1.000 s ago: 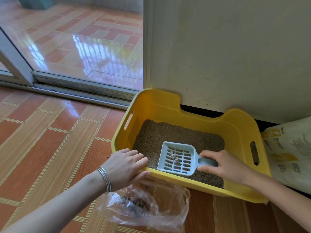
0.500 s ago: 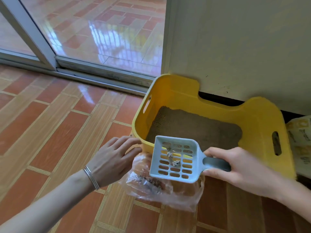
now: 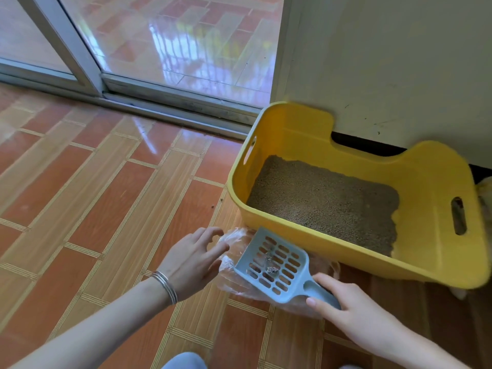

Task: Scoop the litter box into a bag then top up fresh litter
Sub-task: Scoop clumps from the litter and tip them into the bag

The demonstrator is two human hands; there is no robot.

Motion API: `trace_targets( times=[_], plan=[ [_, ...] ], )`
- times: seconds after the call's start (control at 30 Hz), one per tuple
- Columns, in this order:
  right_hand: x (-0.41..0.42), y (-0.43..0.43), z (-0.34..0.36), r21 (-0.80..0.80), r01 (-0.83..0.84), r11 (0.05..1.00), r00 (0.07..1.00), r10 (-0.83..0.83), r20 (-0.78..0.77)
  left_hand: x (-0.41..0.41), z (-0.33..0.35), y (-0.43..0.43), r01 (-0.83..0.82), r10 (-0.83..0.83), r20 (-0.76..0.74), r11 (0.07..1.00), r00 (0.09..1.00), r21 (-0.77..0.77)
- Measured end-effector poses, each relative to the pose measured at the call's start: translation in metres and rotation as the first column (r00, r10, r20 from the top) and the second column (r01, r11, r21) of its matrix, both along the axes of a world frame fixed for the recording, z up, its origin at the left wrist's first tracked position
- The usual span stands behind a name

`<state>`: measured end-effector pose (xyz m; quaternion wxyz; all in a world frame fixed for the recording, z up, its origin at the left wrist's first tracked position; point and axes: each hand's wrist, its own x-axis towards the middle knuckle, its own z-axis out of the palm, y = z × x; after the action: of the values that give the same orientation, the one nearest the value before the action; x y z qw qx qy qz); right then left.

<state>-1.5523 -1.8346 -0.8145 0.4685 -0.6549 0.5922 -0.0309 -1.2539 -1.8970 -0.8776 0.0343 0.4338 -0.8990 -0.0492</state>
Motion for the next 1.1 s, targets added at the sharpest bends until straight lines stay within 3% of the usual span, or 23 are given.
trace_targets(
  times=[0.13, 0.23, 0.5, 0.63, 0.8, 0.97, 1.03, 1.1],
  plan=[
    [0.000, -0.002, -0.017, -0.117, -0.043, 0.992, 0.971, 0.014, -0.237, 0.001, -0.009, 0.006, -0.012, 0.014, -0.016, 0.993, 1.000, 0.121],
    [0.001, -0.003, -0.029, -0.182, -0.181, 0.966, 0.914, 0.097, -0.394, -0.001, -0.013, 0.008, -0.023, 0.032, -0.046, 0.984, 0.998, 0.174],
    [-0.001, -0.003, -0.028, -0.246, -0.267, 0.932, 0.897, 0.147, -0.417, -0.010, 0.000, 0.003, -0.004, 0.015, -0.093, 0.993, 0.996, 0.122],
    [-0.015, -0.001, -0.006, -0.246, -0.198, 0.949, 0.965, 0.145, -0.218, -0.008, 0.008, -0.002, 0.015, -0.002, -0.129, 0.995, 0.992, 0.099],
    [-0.028, -0.011, 0.061, -0.181, -0.066, 0.981, 0.998, 0.068, 0.007, -0.012, 0.035, -0.019, 0.092, -0.102, -0.177, 0.994, 0.979, -0.064],
    [-0.058, -0.035, 0.091, -0.116, 0.242, 0.963, 0.953, -0.214, 0.217, -0.032, 0.063, -0.041, 0.140, -0.191, -0.226, 0.964, 0.955, -0.226],
    [-0.073, -0.052, 0.088, -0.090, 0.373, 0.923, 0.911, -0.346, 0.222, -0.045, 0.068, -0.049, 0.181, -0.230, -0.192, 0.953, 0.954, -0.242],
    [-0.090, -0.071, 0.077, -0.155, 0.422, 0.893, 0.905, -0.405, 0.130, -0.059, 0.070, -0.056, 0.212, -0.252, -0.150, 0.948, 0.956, -0.239]
  ],
)
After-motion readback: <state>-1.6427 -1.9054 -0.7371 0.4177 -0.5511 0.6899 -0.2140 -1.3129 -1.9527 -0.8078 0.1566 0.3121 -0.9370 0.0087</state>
